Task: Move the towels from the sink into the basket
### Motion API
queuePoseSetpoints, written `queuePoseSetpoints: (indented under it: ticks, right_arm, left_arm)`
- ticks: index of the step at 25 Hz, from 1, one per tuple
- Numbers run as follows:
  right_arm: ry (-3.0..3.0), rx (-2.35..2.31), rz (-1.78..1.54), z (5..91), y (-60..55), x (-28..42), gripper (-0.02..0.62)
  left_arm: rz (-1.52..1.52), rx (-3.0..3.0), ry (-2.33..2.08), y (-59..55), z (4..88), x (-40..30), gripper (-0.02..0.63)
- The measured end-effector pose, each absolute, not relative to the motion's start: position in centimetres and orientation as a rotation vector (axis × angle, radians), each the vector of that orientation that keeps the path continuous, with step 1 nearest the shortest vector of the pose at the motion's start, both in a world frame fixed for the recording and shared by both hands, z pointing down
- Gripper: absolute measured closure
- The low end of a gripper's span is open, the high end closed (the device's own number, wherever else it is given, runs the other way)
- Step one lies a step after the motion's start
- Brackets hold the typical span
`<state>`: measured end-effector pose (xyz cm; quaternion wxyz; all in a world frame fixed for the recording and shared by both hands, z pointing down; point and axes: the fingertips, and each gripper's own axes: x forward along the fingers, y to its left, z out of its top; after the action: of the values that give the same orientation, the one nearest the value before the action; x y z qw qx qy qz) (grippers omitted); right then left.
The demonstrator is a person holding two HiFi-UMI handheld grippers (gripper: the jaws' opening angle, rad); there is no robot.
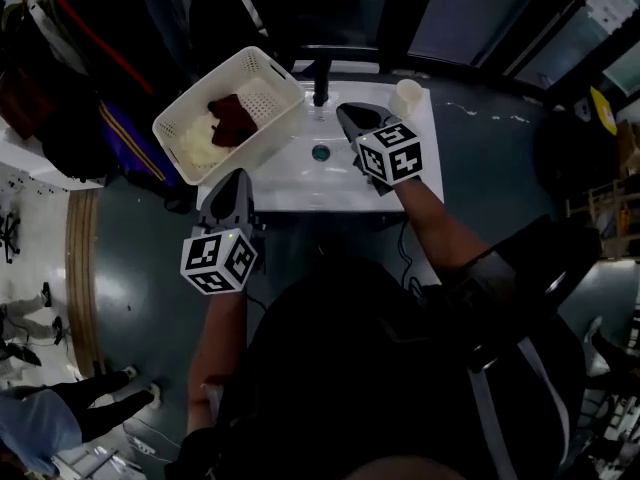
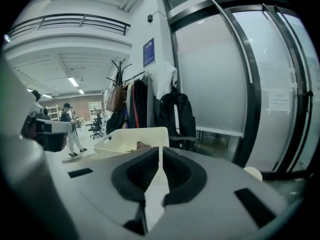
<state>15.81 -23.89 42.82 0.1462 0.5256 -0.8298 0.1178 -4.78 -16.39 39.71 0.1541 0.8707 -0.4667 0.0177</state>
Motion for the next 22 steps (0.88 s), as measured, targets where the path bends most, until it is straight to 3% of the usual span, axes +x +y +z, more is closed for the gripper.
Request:
queuePoseSetpoints:
  ticks: [2,4,6,14,22]
  right_arm:
    - [-2.301,1.538,0.382,45.3,-23.9,18.8,0.560]
    - [-2.220,1.551,0.431,48.0,-24.0,21.3,0.487]
    - [-2.158,1.534,0.488,50.7,-24.4,23.2,0.457]
    - [-1.910,1.223,0.626,62.0,-23.6,27.8,0.321]
    - [-1.744,0.835,0.649,70.1,-21.7,27.4,0.299]
  left_arm:
    - [0.087,2.498,-1.304,-16.9,40.7,-3.1,0.603]
    - [0.116,2.503,-1.279,-17.6,41.5,-1.6,0.603]
    - [0.140,2.507,-1.263,-18.3,42.0,-0.3,0.603]
    - [0.260,2.462,-1.187,-19.9,45.6,4.4,0.601]
    - [0.380,2.439,-1.129,-20.5,49.0,6.8,0.603]
